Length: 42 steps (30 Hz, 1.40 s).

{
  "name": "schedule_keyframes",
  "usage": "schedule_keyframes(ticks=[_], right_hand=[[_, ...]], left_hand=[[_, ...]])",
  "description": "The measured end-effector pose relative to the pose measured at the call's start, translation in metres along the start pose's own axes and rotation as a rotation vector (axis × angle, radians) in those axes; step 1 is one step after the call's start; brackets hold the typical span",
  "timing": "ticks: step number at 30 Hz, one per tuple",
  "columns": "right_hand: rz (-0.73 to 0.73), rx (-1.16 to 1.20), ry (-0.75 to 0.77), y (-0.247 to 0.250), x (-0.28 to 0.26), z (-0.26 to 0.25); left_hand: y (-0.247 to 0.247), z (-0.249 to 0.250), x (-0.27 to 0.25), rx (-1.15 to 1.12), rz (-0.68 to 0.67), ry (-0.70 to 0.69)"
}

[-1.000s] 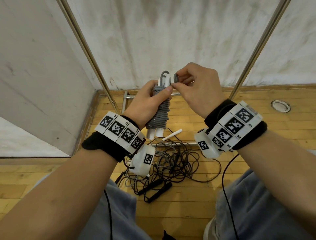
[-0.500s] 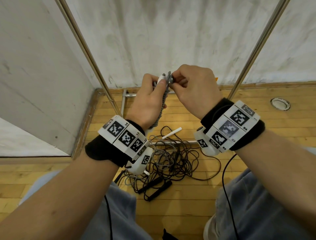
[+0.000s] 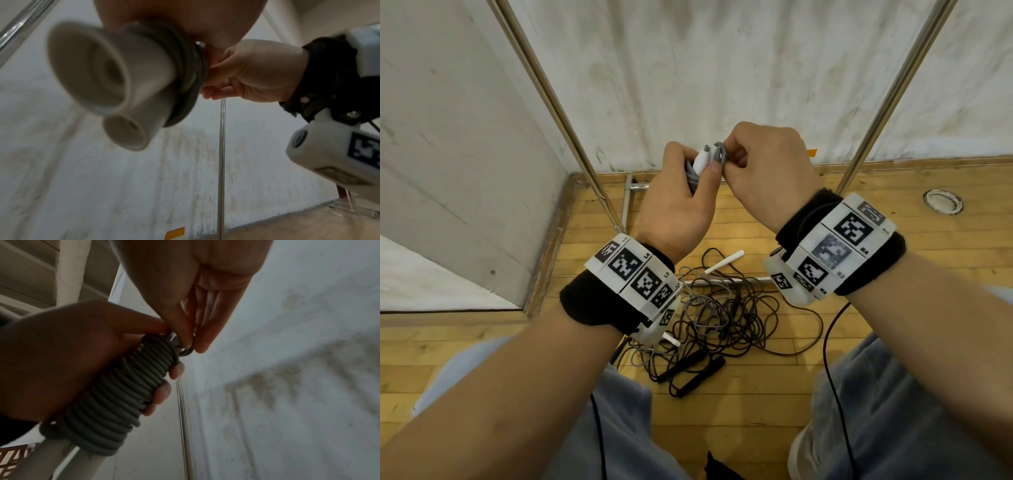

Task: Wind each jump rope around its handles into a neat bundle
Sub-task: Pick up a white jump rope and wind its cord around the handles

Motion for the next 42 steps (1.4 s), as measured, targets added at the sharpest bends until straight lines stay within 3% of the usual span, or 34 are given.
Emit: schedule_keyframes(ticks=[4, 8, 14, 19, 23, 32, 35, 42], right_hand=[[-0.150, 0.328, -0.158, -0.005, -0.001, 0.010], [-0.144, 0.731, -0.255, -0.001, -0.001, 0.017], [-0.225, 1.004, -0.339, -0.007, -0.005, 0.018], [-0.066, 0.659, -0.274, -0.003, -0.008, 0.009], [-0.019, 0.534, -0.254, -0.001, -0.007, 0.008], [0.057, 0.509, -0.120, 0.010, -0.006, 0.008], [-0.021, 0.491, -0.172, 0.010, 0.000, 0.013], [-0.092, 0.462, -0.128, 0.024, 0.008, 0.001]], left_hand=[[0.001, -0.005, 0.001, 0.035, 0.022, 0.018], [0.000, -0.002, 0.002, 0.016, -0.020, 0.015], [0.002, 0.007, 0.003, -0.090, -0.003, -0.013], [0.005, 0.000, 0.006, -0.039, 0.088, -0.033], [0.006, -0.003, 0.007, -0.031, 0.109, -0.034], [-0.005, 0.002, 0.015, -0.342, -0.012, 0.124], [-0.010, 0.002, 0.016, -0.402, -0.071, 0.203], [0.009, 0.037, 0.024, -0.195, -0.019, -0.090]])
Point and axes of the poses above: each hand's wrist, its own x-axis towards the middle knuckle, its own y-axis out of the back of the hand, z = x × y, the point moved 5 cm from there along x, towards the middle knuckle, and after that the axes turned 9 degrees about -y, right-handed, at the moved point
